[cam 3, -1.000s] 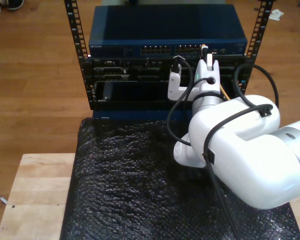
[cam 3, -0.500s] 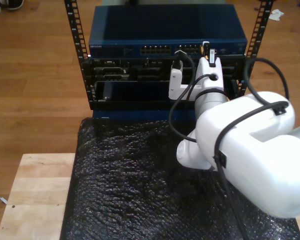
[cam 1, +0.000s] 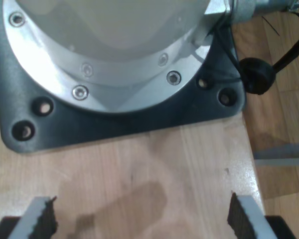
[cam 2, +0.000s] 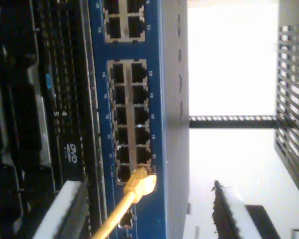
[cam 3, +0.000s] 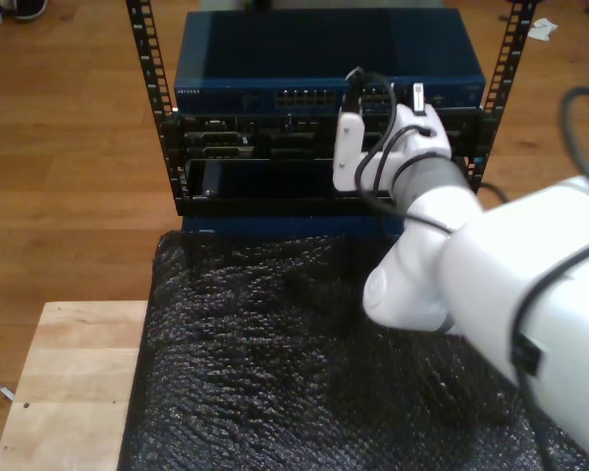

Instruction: Grab the cable and plug it in

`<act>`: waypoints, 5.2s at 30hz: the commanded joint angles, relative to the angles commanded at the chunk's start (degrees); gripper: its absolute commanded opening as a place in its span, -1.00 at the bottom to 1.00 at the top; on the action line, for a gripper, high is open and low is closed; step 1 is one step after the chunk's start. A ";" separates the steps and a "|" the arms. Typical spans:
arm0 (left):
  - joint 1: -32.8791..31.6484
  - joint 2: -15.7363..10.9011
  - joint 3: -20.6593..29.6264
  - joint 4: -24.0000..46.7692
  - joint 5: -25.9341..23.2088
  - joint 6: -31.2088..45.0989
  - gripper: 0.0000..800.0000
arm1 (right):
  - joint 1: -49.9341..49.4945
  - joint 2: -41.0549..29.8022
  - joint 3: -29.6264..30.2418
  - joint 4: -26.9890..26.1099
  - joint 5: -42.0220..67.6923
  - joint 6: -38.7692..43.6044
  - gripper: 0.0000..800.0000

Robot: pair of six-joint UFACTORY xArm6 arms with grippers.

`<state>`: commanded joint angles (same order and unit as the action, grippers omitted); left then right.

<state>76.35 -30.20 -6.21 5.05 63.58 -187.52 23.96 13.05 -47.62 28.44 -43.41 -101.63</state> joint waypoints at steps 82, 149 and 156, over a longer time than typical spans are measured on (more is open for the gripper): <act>0.00 0.00 0.00 0.00 0.00 0.00 1.00 | -110.24 -47.91 21.98 -20.66 126.24 -82.20 0.98; 0.00 0.00 0.00 0.00 0.00 0.00 1.00 | -112.88 -49.85 47.03 -20.13 94.95 -95.56 0.99; 0.00 0.00 0.00 0.00 0.00 0.00 1.00 | -112.88 -49.93 47.03 -20.13 94.95 -95.56 0.99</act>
<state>76.35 -30.20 -6.21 5.05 63.58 -187.52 -88.92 -36.88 -0.58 8.31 51.54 -197.19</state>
